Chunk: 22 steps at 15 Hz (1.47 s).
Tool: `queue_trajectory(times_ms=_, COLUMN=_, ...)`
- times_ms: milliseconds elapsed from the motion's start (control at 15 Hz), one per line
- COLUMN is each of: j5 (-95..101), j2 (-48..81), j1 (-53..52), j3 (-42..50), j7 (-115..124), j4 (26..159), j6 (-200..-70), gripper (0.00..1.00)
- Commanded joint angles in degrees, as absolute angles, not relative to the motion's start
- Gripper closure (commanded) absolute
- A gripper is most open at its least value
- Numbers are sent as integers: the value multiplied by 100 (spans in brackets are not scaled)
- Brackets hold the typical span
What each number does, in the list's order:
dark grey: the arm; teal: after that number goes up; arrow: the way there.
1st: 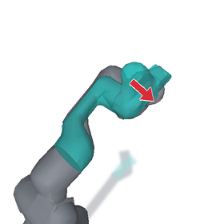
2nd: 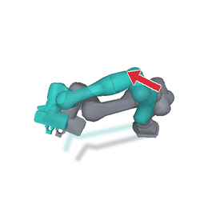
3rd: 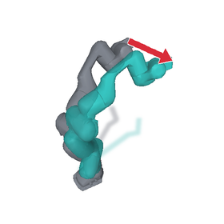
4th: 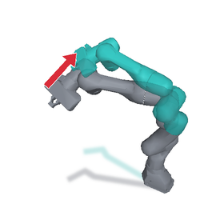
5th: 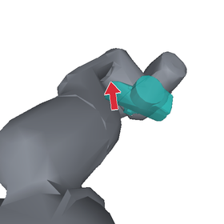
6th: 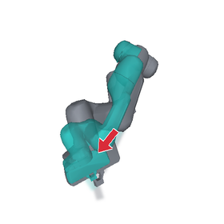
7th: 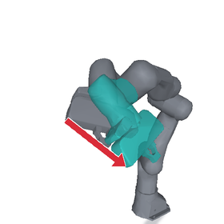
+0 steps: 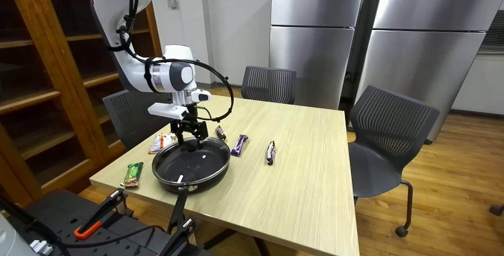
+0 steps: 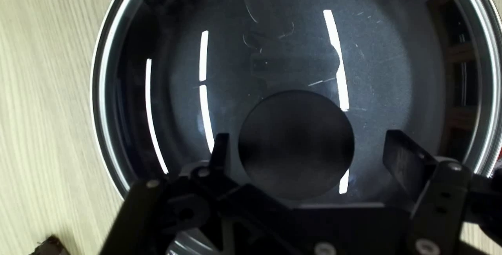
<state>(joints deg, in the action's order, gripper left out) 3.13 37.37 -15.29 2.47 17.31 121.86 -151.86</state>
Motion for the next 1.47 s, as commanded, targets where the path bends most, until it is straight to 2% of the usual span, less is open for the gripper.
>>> queue_trajectory(times_ms=0, j5=362, j2=3750, j1=-1632, j3=304, j7=1901, j4=12185, j6=-15208, gripper=0)
queue_trajectory(times_ms=200, j5=358, j2=3773, j1=-1632, j3=297, j7=1888, j4=12172, j6=-15182, gripper=2)
queue_trajectory(times_ms=267, j5=365, j2=3764, j1=-1638, j3=300, j7=1887, j4=12187, j6=-15200, gripper=26)
queue_trajectory(times_ms=400, j5=363, j2=3738, j1=-1639, j3=300, j7=1887, j4=12210, j6=-15214, gripper=31)
queue_trajectory(times_ms=600, j5=386, j2=3680, j1=-1658, j3=348, j7=1914, j4=12249, j6=-15224, gripper=53)
queue_trajectory(times_ms=733, j5=380, j2=3646, j1=-1644, j3=349, j7=1898, j4=12278, j6=-15221, gripper=62)
queue_trajectory(times_ms=1400, j5=223, j2=3140, j1=-1386, j3=165, j7=1611, j4=12651, j6=-15231, gripper=62)
